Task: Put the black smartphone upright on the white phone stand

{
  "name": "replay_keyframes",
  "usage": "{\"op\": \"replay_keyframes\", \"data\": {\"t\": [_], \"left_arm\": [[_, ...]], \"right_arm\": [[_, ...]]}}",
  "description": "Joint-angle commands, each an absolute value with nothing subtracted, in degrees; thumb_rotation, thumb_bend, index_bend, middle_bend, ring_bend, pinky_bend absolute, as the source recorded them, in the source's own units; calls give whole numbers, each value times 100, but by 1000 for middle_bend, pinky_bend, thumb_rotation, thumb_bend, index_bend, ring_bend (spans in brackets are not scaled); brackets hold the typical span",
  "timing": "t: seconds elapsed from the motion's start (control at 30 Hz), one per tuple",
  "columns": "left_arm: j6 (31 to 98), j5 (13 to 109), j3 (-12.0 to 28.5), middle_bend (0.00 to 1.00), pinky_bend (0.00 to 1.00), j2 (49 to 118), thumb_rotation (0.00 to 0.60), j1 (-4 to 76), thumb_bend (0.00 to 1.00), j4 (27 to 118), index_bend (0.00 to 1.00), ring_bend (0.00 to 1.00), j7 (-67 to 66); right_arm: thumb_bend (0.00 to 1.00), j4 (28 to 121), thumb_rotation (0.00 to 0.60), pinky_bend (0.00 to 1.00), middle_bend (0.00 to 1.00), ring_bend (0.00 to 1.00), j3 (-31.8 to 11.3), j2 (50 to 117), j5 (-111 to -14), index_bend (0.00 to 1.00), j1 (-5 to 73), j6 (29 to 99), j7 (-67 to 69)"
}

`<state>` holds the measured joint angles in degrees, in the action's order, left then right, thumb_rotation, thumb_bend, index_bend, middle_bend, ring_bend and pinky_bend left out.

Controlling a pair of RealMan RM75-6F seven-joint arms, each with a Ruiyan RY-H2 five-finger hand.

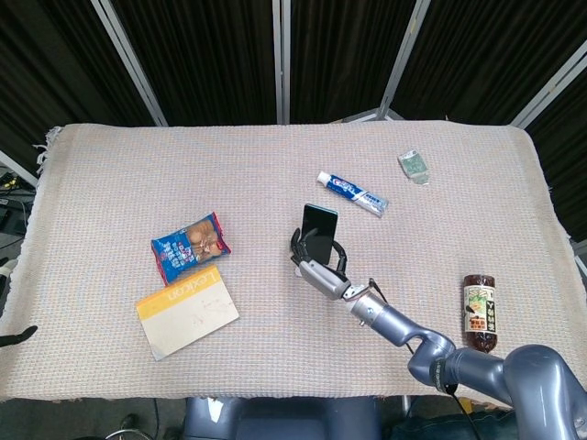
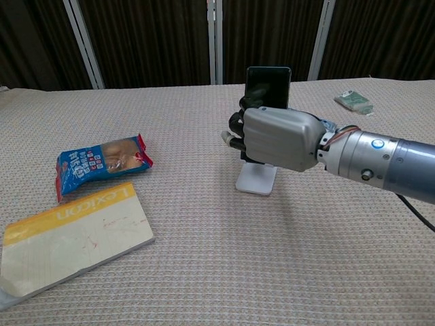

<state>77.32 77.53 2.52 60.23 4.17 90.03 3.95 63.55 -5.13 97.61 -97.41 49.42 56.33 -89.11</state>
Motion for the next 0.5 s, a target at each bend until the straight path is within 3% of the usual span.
{"op": "replay_keyframes", "data": {"t": [0.03, 0.5], "left_arm": [[7757, 7777, 247, 0, 0, 6017, 600, 409, 0, 9016, 0, 0, 407], [7925, 7990, 194, 0, 0, 5939, 600, 351, 0, 9086, 0, 0, 563]], "right_arm": [[230, 6444, 600, 434, 209, 396, -542, 9716, -9727, 94, 4910, 5706, -8904], [229, 7271, 600, 436, 199, 396, -584, 9094, -9669, 69, 4531, 6248, -8825]]}}
